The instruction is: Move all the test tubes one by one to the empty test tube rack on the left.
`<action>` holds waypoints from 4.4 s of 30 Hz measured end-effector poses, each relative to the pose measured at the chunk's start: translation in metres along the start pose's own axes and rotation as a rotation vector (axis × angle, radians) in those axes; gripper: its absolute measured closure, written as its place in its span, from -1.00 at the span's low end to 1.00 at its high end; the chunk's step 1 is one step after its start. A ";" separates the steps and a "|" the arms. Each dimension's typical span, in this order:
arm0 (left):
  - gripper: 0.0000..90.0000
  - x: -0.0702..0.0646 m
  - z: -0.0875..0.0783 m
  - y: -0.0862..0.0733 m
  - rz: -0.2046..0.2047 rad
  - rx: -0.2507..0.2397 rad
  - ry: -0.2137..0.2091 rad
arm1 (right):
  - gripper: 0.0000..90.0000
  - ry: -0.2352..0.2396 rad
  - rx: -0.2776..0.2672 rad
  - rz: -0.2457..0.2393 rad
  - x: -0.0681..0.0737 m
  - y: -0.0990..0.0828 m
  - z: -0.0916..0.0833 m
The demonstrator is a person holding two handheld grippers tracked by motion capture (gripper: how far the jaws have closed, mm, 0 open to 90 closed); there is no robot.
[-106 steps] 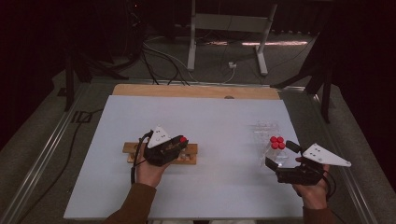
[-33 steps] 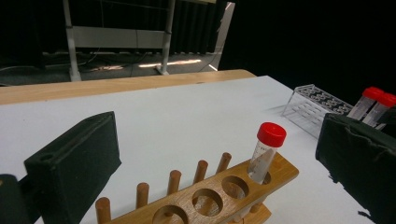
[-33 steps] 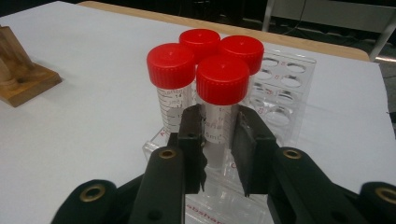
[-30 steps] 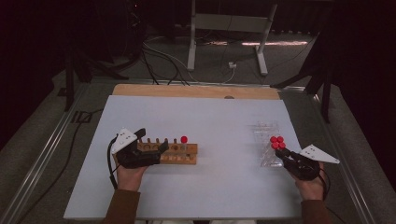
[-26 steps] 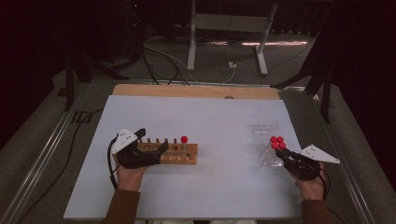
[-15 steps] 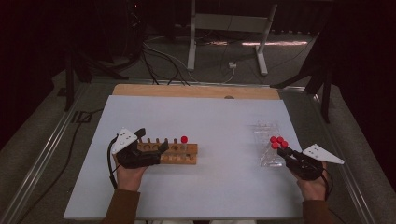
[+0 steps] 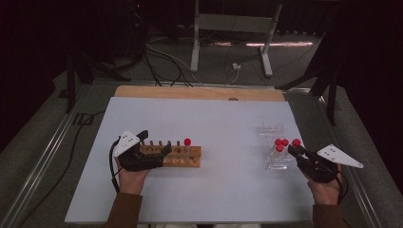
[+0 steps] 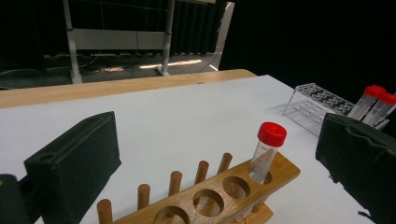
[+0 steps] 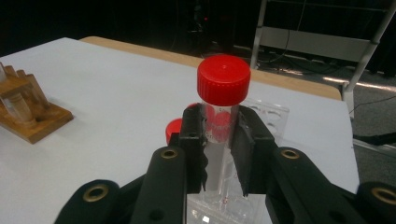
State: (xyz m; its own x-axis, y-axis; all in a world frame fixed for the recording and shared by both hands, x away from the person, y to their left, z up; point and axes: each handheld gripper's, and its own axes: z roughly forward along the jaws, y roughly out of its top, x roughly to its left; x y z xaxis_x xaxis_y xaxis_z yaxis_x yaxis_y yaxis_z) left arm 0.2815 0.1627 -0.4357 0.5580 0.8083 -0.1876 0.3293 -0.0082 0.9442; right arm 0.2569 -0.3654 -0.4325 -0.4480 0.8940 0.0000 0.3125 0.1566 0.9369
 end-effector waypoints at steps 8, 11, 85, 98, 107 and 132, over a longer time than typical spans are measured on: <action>-0.99 -0.001 0.000 0.001 0.005 0.005 0.001 | 0.66 0.017 -0.001 -0.014 0.005 0.010 -0.006; -0.99 -0.001 0.000 0.001 0.005 0.007 0.000 | 0.66 0.032 0.008 -0.020 0.007 0.014 -0.008; 0.58 -0.162 0.107 0.016 0.194 0.137 -0.446 | 0.65 0.419 0.150 -0.105 0.107 0.022 0.050; 0.59 -0.154 0.100 0.019 0.203 0.122 -0.405 | -0.17 0.423 0.125 -0.058 0.096 0.020 0.048; 0.59 -0.141 0.090 0.023 0.177 0.109 -0.387 | -0.73 0.360 0.098 -0.021 0.083 0.016 0.046; 0.59 -0.107 0.052 0.030 0.153 0.099 -0.345 | -1.00 0.264 0.014 0.008 0.055 0.018 0.028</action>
State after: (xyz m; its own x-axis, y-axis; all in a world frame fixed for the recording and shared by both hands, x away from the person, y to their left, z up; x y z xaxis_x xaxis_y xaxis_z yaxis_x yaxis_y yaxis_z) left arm 0.2713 0.0452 -0.4010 0.8240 0.5484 -0.1426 0.2851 -0.1839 0.9407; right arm 0.2616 -0.3012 -0.4255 -0.6475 0.7554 0.1005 0.3277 0.1570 0.9316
